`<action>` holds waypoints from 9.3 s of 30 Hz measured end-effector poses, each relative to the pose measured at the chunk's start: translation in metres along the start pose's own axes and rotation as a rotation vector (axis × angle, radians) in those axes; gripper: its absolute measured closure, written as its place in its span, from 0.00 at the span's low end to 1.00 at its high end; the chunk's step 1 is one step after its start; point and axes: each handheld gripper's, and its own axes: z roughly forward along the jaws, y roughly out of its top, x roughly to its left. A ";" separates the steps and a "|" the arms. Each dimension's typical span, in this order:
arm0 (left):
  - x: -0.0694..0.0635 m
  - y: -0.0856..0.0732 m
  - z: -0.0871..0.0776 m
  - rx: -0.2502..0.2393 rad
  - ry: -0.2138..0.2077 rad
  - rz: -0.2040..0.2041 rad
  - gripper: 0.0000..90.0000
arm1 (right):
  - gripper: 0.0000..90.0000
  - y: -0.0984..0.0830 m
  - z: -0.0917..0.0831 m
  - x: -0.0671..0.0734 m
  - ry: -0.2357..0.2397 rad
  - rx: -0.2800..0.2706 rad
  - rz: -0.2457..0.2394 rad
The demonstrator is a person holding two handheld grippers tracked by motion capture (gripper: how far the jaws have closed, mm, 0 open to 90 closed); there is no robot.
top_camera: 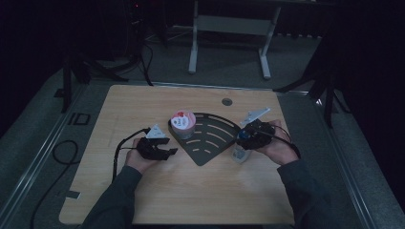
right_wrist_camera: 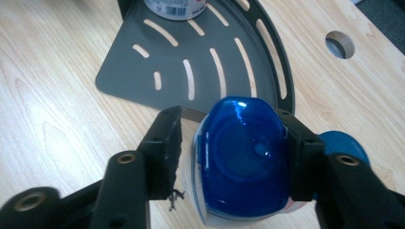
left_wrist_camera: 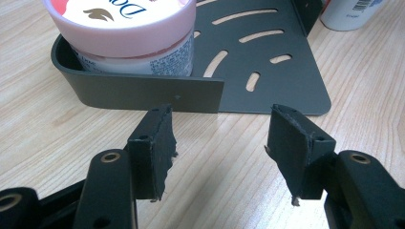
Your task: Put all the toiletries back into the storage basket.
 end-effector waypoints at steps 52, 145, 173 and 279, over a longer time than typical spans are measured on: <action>0.001 -0.002 0.003 0.018 -0.007 0.004 0.47 | 0.58 0.016 0.025 0.002 0.179 0.276 -0.012; 0.008 -0.005 0.001 0.010 -0.005 -0.015 0.47 | 0.61 0.097 0.041 0.040 0.231 0.236 -0.169; 0.007 -0.005 0.002 0.009 -0.007 -0.012 0.47 | 0.61 0.121 0.069 0.010 0.176 0.262 -0.110; 0.011 -0.011 -0.006 -0.032 0.007 -0.055 0.47 | 0.60 0.185 0.152 -0.024 -0.001 0.265 0.007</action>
